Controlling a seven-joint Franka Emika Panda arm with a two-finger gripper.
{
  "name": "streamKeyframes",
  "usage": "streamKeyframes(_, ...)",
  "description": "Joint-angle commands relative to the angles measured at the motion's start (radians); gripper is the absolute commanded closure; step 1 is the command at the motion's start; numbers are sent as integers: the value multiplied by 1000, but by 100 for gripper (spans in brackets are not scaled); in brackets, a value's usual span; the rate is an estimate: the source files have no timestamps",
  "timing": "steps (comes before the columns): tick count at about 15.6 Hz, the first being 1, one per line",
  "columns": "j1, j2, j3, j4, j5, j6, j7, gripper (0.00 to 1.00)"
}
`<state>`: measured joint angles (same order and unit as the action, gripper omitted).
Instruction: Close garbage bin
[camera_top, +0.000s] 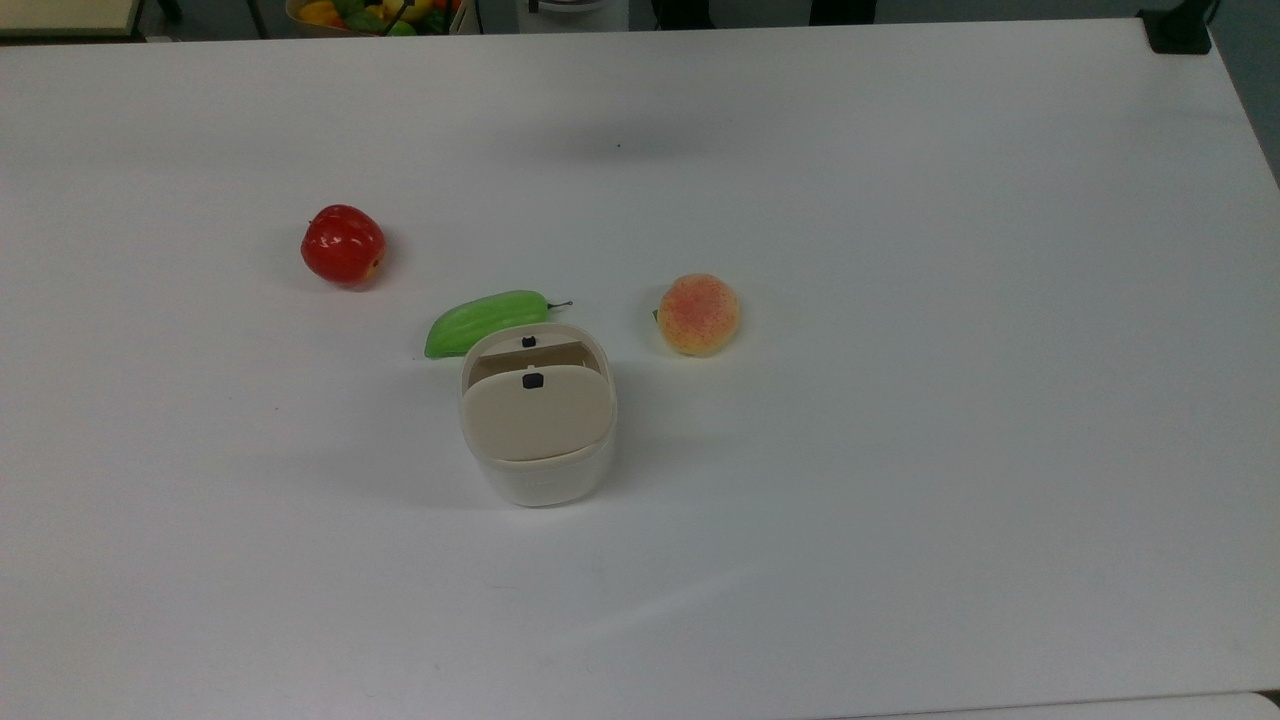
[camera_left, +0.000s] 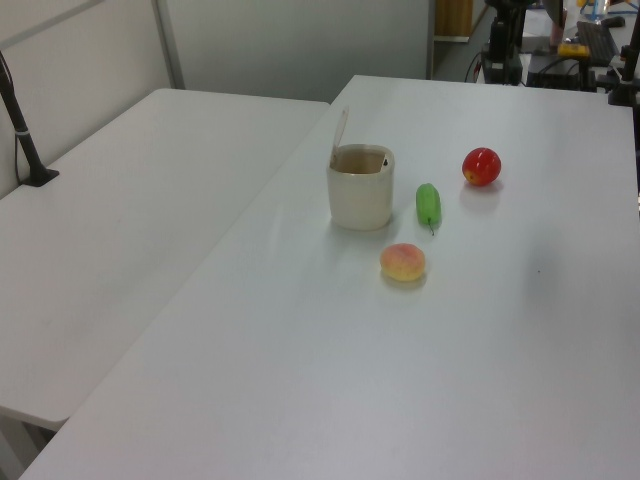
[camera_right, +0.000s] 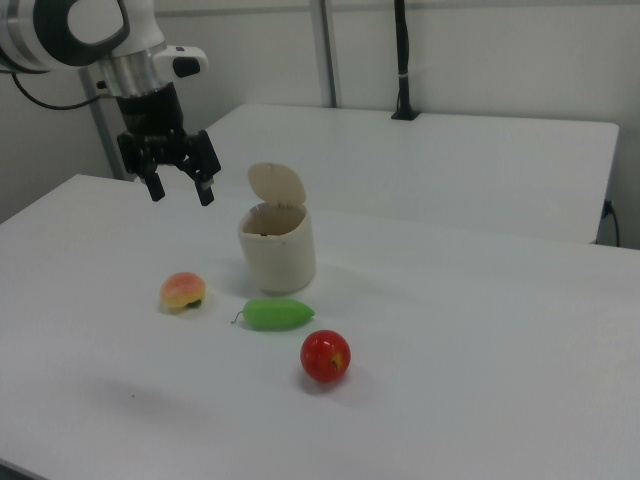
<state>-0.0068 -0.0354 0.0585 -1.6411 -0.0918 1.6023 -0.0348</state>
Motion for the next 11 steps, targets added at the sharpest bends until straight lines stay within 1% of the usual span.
streamKeyframes(1, -27, -27, -22, -17, 0, -53, -48, 0)
streamKeyframes(11, -18, -26, -20, -16, 3, -54, -46, 0)
